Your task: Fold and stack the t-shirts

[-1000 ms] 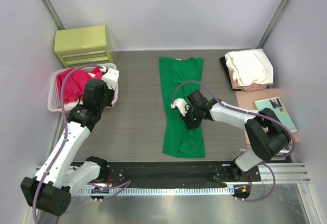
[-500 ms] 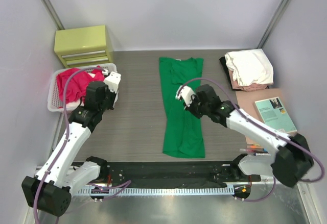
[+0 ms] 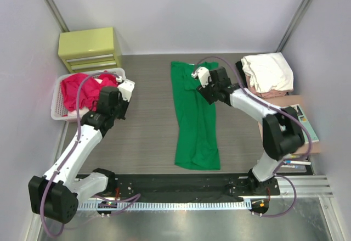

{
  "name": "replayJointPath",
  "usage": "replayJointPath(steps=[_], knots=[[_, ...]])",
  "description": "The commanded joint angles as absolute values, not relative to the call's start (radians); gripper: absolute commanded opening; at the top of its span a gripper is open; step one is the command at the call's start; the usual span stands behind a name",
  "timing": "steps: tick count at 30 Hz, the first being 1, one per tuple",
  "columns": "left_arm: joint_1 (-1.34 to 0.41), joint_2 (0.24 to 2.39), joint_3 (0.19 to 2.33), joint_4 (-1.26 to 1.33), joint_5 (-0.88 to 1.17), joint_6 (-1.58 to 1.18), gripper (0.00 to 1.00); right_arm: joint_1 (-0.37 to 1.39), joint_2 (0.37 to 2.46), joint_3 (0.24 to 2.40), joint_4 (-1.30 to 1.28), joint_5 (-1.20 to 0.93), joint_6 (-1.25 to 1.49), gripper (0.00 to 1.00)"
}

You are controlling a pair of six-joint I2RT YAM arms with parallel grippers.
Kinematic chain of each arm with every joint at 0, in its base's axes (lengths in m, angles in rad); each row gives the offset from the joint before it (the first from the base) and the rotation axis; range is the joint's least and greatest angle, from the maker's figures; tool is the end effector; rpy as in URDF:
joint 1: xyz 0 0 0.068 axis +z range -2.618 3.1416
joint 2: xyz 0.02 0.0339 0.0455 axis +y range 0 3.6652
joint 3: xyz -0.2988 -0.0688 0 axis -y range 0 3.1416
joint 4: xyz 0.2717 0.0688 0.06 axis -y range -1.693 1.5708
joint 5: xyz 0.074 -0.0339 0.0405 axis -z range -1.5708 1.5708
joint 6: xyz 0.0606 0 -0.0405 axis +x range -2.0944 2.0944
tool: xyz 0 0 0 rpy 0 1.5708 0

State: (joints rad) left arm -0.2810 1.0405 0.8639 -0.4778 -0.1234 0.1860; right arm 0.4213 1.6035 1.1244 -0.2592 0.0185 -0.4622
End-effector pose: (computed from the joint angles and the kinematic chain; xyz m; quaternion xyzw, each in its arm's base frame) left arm 0.2454 -0.0631 0.3009 0.1806 0.8772 0.0343 0.4436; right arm 0.3637 0.1618 0.2496 -0.3876 0.8284 -0.0167 0.4041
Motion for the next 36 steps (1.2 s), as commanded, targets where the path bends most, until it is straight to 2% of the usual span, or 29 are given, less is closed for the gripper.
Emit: replayJointPath(steps=[1, 3, 6, 11, 13, 14, 15, 16, 17, 18, 19, 20, 23, 28, 34, 36], knots=[[-0.276, 1.072, 0.925, -0.465, -0.097, 0.163, 0.00, 0.413, 1.745, 1.435, -0.299, -0.073, -0.411, 0.59], [-0.276, 1.139, 0.972, -0.503, -0.060, 0.158, 0.00, 0.391, 1.825, 1.600, -0.355, -0.081, -0.382, 0.64], [-0.281, 1.213, 1.056, -0.532, -0.003, 0.170, 0.00, 0.344, 1.879, 1.707, -0.396, -0.086, -0.368, 0.69], [-0.291, 1.354, 1.207, -0.537, 0.101, 0.147, 0.00, 0.278, 1.832, 1.646, -0.442, -0.003, -0.354, 0.72], [-0.316, 1.393, 1.233, -0.604, 0.171, 0.146, 0.16, 0.236, 1.768, 1.591, -0.544, -0.058, -0.357, 0.73], [-0.327, 1.400, 1.236, -0.626, 0.263, 0.140, 0.28, 0.191, 1.734, 1.556, -0.576, -0.186, -0.365, 0.73], [-0.339, 1.411, 1.227, -0.643, 0.299, 0.134, 0.67, 0.174, 1.702, 1.472, -0.609, -0.224, -0.368, 0.76], [-0.350, 1.422, 1.217, -0.656, 0.345, 0.115, 0.78, 0.166, 1.660, 1.422, -0.609, -0.250, -0.382, 0.78], [-0.366, 1.458, 1.203, -0.657, 0.407, 0.107, 0.84, 0.166, 1.614, 1.346, -0.604, -0.258, -0.400, 0.82], [-0.370, 1.485, 1.200, -0.652, 0.434, 0.092, 0.90, 0.167, 1.611, 1.329, -0.591, -0.238, -0.396, 0.93], [-0.368, 1.515, 1.207, -0.652, 0.463, 0.089, 0.92, 0.164, 1.618, 1.325, -0.597, -0.236, -0.388, 0.95], [-0.368, 1.596, 1.251, -0.669, 0.494, 0.094, 0.99, 0.158, 1.643, 1.330, -0.601, -0.238, -0.370, 0.96], [-0.367, 1.710, 1.366, -0.745, 0.544, 0.114, 1.00, 0.117, 1.677, 1.357, -0.604, -0.355, -0.325, 0.97], [-0.347, 1.957, 1.523, -0.842, 0.822, 0.103, 1.00, 0.100, 1.781, 1.439, -0.718, -0.622, -0.313, 0.97], [-0.324, 2.107, 1.614, -0.824, 0.938, 0.069, 1.00, 0.052, 1.821, 1.405, -0.712, -0.649, -0.353, 0.95], [-0.308, 2.161, 1.684, -0.894, 1.018, 0.106, 1.00, 0.022, 1.845, 1.425, -0.710, -0.745, -0.354, 0.95]])
